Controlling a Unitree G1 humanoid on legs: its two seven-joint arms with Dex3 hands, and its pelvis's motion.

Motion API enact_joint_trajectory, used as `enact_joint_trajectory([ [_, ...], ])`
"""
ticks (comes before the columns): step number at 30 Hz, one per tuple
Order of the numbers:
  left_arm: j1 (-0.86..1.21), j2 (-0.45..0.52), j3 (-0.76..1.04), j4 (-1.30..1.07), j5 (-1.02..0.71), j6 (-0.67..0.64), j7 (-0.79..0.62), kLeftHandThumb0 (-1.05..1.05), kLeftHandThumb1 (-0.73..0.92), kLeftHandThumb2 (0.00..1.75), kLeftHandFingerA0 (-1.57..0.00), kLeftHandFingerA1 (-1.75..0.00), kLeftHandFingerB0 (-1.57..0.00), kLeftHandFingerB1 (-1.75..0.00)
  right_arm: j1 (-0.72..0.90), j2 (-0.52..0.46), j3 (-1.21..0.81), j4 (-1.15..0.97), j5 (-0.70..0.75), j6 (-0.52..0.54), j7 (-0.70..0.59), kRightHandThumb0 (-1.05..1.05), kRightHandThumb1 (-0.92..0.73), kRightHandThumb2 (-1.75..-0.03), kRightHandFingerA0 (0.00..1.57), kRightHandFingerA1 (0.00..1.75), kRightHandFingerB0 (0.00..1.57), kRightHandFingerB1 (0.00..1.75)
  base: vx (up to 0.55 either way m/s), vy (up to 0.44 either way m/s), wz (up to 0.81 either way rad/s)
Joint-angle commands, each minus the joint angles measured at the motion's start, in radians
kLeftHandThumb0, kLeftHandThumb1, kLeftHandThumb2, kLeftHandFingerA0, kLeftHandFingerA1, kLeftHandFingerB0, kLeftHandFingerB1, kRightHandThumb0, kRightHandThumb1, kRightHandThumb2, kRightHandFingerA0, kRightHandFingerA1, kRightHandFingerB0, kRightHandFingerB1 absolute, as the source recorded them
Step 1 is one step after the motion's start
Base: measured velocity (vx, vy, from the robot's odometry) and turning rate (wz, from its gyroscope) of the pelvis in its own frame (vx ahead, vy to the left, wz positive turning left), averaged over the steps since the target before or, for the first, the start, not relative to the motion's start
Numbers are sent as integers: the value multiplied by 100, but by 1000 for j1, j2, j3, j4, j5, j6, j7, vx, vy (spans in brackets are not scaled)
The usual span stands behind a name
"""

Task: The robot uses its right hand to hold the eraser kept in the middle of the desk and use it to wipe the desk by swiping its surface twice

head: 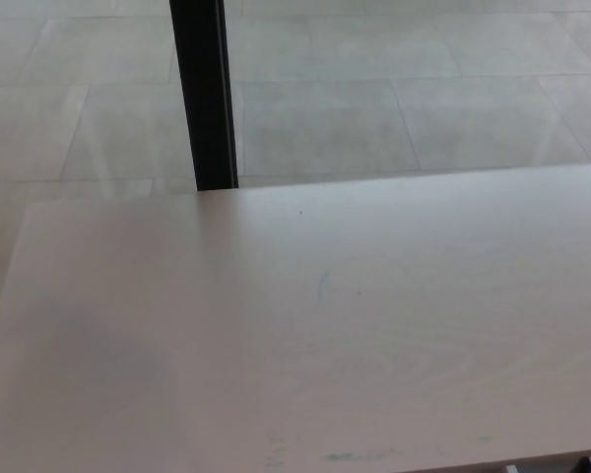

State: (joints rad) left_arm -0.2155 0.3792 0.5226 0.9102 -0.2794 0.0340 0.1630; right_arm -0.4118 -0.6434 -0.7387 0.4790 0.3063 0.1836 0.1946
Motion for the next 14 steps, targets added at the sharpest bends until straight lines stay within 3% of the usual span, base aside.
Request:
enact_joint_trajectory([
  [1, 18, 16, 16, -3, -7, -3, 6, -79, 92, 77, -38, -92, -32, -68, 210, 63, -238, -63, 98, -10, -124, -80, -73, -62, 63, 51, 28, 46, 0, 0, 0],
  [2, 18, 17, 15, -3, -7, -1, 3, -83, 75, 104, -40, -81, -33, -68, 232, 102, -275, -48, 105, -22, -169, -79, -74, -62, 61, 52, 27, 46, 0, 0, 0],
  [3, 18, 16, 19, -5, -12, 0, 0, -83, 75, 104, -40, -81, -33, -68, 239, 115, -288, -40, 106, -29, -179, -79, -74, -62, 61, 52, 27, 46, 0, 0, 0],
  [4, 17, 14, 13, -2, -4, -7, 3, -79, 92, 78, -38, -91, -32, -68, 259, 133, -303, -35, 106, -32, -186, -85, -63, -99, 51, 61, 20, 53, 0, 0, 0],
  [5, 18, 13, 13, -3, -4, -9, 5, -79, 92, 78, -38, -92, -33, -69, 271, 153, -310, -33, 103, -49, -189, -77, -78, -63, 53, 51, 21, 46, 0, 0, 0],
  [6, 19, 8, 21, 0, -12, -9, 7, -82, 75, 104, -39, -81, -33, -68, 291, 182, -329, -4, 101, -65, -214, -75, -62, -99, 46, 60, 18, 53, 0, 0, 0],
  [7, 19, 6, 24, 1, -16, -8, 7, -82, 75, 104, -39, -81, -33, -68, 298, 191, -337, 7, 100, -68, -224, -75, -62, -99, 46, 60, 18, 53, 0, 0, 0],
  [8, 19, 4, 23, -2, -16, -7, 1, -83, 75, 104, -39, -82, -33, -69, 304, 201, -340, 22, 93, -84, -230, -71, -79, -64, 53, 50, 21, 46, 0, 0, 0],
  [9, 20, 4, 20, -5, -14, -4, -1, -80, 92, 79, -36, -93, -31, -68, 306, 209, -345, 44, 94, -96, -236, -74, -62, -98, 47, 61, 20, 54, 0, 0, 0],
  [10, 22, 6, 16, -9, -9, -1, 0, -80, 92, 79, -36, -93, -31, -68, 306, 216, -351, 65, 100, -106, -240, -74, -62, -98, 47, 61, 20, 54, 0, 0, 0],
  [11, 18, 0, 24, -3, -23, 1, -10, -80, 92, 83, -33, -84, -29, -66, 292, 235, -368, 119, 109, -132, -275, -71, -76, -62, 53, 52, 26, 45, 0, 0, 0],
  [14, 23, -4, 31, -11, -25, -6, 2, -80, 92, 83, -33, -81, -30, -65, 274, 260, -369, 137, 112, -128, -316, -74, -75, -62, 53, 56, 27, 54, 0, 0, 0],
])
